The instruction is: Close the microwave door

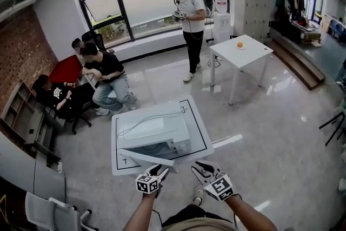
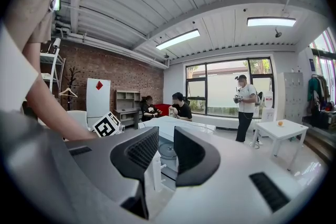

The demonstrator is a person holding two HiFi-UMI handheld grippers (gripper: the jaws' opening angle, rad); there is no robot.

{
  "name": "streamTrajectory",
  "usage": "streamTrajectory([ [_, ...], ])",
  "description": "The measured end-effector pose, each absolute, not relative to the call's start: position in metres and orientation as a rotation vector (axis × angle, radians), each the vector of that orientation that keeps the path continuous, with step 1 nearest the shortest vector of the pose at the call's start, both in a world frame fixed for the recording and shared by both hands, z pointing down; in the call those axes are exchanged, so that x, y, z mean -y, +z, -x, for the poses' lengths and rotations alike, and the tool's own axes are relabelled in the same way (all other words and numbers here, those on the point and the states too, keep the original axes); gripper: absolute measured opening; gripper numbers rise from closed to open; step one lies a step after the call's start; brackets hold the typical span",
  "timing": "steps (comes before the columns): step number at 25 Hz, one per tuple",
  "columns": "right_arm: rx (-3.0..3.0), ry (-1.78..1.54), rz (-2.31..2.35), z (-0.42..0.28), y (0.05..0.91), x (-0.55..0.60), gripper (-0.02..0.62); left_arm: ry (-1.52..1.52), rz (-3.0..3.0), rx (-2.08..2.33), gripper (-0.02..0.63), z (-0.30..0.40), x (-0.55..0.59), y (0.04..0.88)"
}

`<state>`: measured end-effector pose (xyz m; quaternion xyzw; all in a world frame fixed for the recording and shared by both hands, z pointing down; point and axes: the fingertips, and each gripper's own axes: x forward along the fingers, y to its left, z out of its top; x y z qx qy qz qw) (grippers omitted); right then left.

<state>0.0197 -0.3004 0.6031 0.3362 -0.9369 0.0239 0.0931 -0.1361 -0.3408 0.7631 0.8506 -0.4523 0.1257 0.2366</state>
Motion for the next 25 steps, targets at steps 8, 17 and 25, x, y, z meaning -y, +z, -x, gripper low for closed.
streamTrajectory([
  [8, 2.769, 0.088, -0.965, -0.012, 0.604, 0.310, 0.094, 0.319, -2.320, 1.252, 0.212, 0.133, 0.379, 0.760],
  [17, 2.764, 0.082, -0.952, -0.010, 0.603, 0.329, 0.094, 0.311, -2.292, 1.275, 0.212, 0.140, 0.412, 0.768],
  [25, 2.750, 0.099, -0.956, -0.017, 0.613, 0.342, 0.094, 0.290, -2.254, 1.317, 0.199, 0.143, 0.441, 0.773],
])
